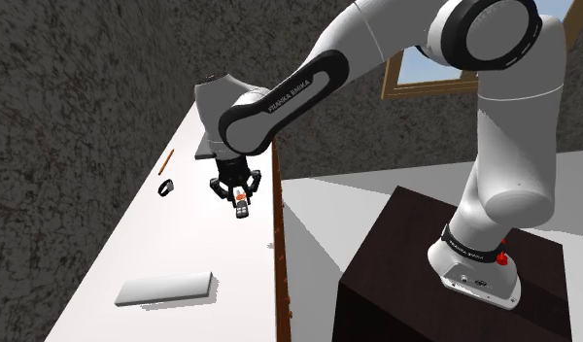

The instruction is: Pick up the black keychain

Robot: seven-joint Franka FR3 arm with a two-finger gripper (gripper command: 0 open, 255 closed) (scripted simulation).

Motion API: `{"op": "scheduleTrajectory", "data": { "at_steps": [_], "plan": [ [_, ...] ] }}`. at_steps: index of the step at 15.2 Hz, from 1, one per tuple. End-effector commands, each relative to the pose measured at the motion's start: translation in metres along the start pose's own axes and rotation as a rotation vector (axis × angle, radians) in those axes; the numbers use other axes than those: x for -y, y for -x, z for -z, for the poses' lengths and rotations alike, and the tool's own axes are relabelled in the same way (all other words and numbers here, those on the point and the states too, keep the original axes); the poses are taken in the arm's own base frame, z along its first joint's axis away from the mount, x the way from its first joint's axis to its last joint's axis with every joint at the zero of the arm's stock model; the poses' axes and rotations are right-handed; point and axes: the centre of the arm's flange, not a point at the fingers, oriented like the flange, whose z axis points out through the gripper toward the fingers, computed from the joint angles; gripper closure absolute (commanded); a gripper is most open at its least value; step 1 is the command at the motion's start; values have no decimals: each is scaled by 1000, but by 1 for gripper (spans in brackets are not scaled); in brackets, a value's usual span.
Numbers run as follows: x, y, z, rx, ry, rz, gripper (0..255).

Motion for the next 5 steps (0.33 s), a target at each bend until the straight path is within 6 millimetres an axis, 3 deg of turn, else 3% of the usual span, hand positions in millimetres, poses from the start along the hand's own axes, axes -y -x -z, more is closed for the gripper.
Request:
{"op": "scheduleTrajectory", "data": {
  "at_steps": [1, 5],
  "plan": [
    [0, -1, 11, 0, 0, 0, 255],
    [0, -1, 22, 0, 0, 0, 255]
  ]
}}
